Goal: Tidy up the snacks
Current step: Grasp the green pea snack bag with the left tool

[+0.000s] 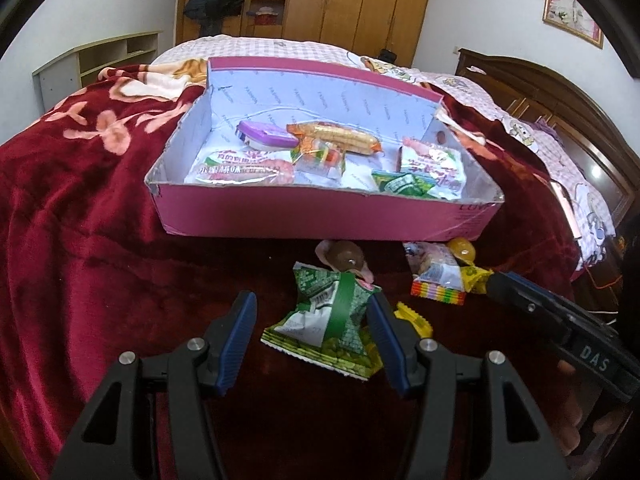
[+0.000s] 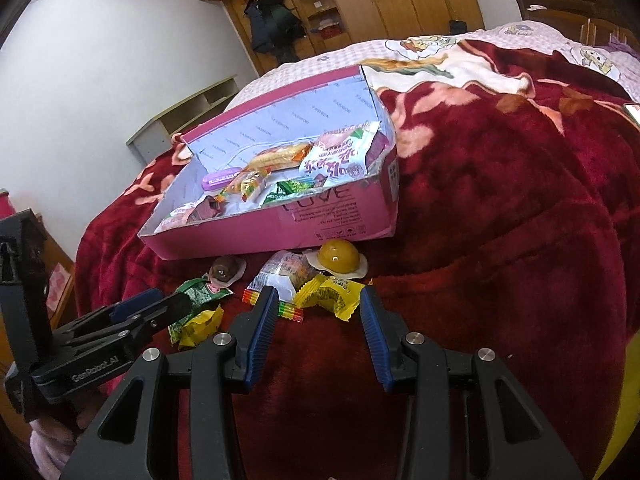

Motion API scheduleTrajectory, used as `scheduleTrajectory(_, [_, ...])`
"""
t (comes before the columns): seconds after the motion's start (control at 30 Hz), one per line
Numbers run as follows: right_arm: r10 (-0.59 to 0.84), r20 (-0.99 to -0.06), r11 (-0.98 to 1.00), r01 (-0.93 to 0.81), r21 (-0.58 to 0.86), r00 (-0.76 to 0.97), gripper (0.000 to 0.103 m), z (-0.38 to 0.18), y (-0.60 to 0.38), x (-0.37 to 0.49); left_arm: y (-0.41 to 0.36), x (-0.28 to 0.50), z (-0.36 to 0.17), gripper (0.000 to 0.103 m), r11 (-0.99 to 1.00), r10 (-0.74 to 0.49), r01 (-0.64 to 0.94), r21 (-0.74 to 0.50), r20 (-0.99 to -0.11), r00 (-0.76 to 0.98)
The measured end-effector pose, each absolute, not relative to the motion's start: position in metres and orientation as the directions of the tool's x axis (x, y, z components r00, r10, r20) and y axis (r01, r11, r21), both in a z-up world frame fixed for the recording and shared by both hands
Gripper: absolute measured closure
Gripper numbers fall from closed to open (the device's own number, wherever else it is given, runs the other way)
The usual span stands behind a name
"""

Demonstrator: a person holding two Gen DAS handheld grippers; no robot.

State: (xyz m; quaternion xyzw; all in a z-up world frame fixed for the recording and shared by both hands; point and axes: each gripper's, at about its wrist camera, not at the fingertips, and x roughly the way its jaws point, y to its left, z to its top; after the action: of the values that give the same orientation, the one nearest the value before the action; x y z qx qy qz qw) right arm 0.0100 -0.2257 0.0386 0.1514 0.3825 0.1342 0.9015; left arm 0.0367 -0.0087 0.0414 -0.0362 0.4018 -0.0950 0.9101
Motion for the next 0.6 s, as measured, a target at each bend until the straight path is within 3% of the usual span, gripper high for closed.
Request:
scheduleTrajectory(0.17, [0.35, -0.642, 0.924, -0.137, 0.358, 0.682, 0.06, 0.036, -0.226, 0.008, -0.009, 0.04, 0.037, 0.042, 0.978, -0.207, 0.135, -0.157, -0.724, 0.658])
scheduleTrajectory(0.6, [0.364, -0.641, 0.914, -0.126, 0.386, 0.676, 0.06, 0.029, -0.232, 0.009, -0.03, 0.041, 0.032, 0.045, 0.989, -0.133, 0.14, -0.047, -0.7, 0.702])
